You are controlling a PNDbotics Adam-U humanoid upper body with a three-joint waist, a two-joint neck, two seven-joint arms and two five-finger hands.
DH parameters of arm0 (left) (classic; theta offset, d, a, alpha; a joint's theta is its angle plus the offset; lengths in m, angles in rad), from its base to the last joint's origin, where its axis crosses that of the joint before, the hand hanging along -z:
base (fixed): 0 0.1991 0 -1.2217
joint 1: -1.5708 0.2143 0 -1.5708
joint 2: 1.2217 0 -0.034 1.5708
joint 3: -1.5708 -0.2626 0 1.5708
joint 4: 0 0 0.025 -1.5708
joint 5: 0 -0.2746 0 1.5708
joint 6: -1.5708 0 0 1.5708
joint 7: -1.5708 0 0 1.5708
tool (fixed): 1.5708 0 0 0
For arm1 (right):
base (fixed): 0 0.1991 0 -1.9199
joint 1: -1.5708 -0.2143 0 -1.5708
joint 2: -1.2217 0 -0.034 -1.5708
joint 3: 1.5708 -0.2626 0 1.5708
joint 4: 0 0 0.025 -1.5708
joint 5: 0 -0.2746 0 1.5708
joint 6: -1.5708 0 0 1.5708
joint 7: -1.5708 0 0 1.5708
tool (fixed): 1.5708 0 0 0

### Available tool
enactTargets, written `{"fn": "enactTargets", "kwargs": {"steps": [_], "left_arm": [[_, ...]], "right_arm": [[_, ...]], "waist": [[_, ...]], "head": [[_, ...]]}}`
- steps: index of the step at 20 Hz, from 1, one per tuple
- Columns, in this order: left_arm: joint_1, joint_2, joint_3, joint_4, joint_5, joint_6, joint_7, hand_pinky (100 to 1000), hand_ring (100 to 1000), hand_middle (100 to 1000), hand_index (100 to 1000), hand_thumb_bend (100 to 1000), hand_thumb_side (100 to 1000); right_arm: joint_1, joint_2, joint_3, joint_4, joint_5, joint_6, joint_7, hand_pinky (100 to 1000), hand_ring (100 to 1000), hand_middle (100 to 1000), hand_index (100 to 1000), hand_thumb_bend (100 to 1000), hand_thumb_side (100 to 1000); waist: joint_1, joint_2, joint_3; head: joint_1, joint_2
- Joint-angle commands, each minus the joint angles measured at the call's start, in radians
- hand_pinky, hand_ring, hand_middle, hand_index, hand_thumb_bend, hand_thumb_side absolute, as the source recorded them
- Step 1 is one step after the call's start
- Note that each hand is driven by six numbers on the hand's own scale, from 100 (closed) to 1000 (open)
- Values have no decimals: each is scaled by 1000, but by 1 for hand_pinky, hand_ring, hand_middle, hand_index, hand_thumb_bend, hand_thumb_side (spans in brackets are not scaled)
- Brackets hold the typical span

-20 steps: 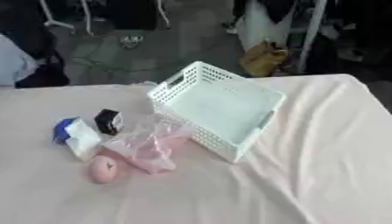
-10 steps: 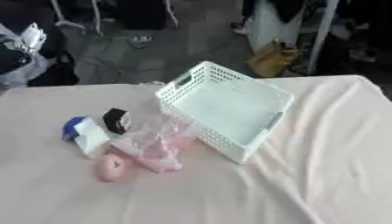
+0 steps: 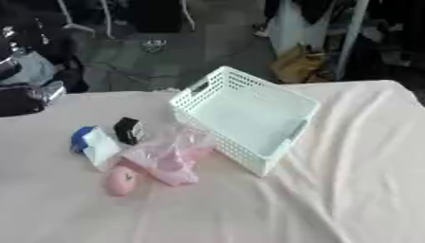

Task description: Pick up objects on the table and place them in the box.

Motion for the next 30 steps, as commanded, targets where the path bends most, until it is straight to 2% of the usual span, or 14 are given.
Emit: {"fn": "enactTargets", "kwargs": {"steps": [1,6,7,8,11,14,16,19,27,30], "left_arm": [[-9,57,-24,-13,34,-22,-66,872,1000,981,1000,357,877],[-22,88,-87,-4,88,-21,-113,862,999,978,1000,373,874],[-26,92,-100,0,99,-20,-119,850,977,950,1000,409,870],[-34,95,-125,10,115,-20,-128,850,977,950,1000,409,870],[-56,93,-172,40,145,-22,-141,830,959,913,1000,462,854],[-69,84,-195,56,161,-32,-147,817,947,902,1000,472,846],[-79,75,-208,63,172,-36,-153,761,903,879,1000,483,837],[-101,58,-227,78,201,-28,-171,776,953,915,1000,488,810],[-151,19,-282,134,236,-4,-215,777,949,918,1000,499,779],[-159,3,-307,174,230,-4,-216,821,974,913,1000,514,778]], "right_arm": [[-9,-30,3,-15,-3,6,1,856,941,876,908,100,816],[-4,-32,8,-15,-5,10,4,855,940,874,906,100,814],[-3,-32,10,-15,-6,11,5,855,940,872,905,100,812],[-3,-32,13,-15,-8,13,7,855,940,872,905,100,812],[-3,-30,16,-15,-12,16,10,854,939,869,902,100,804],[-5,-29,19,-15,-16,20,10,854,938,868,901,100,803],[-5,-29,21,-15,-18,21,11,854,938,866,899,100,800],[-6,-27,22,-15,-21,23,12,853,937,863,898,100,797],[-8,-24,25,-15,-26,30,10,853,936,861,897,100,795],[-10,-24,25,-15,-26,33,7,853,936,861,894,100,790]], "waist": [[14,-27,2],[18,-32,0],[19,-34,0],[21,-36,-2],[23,-39,-6],[24,-39,-8],[24,-40,-10],[24,-42,-11],[24,-43,-16],[25,-45,-19]], "head": [[-2,4],[-8,3],[-8,4],[-7,5],[-3,5],[-1,4],[0,9],[2,14],[9,19],[16,24]]}}
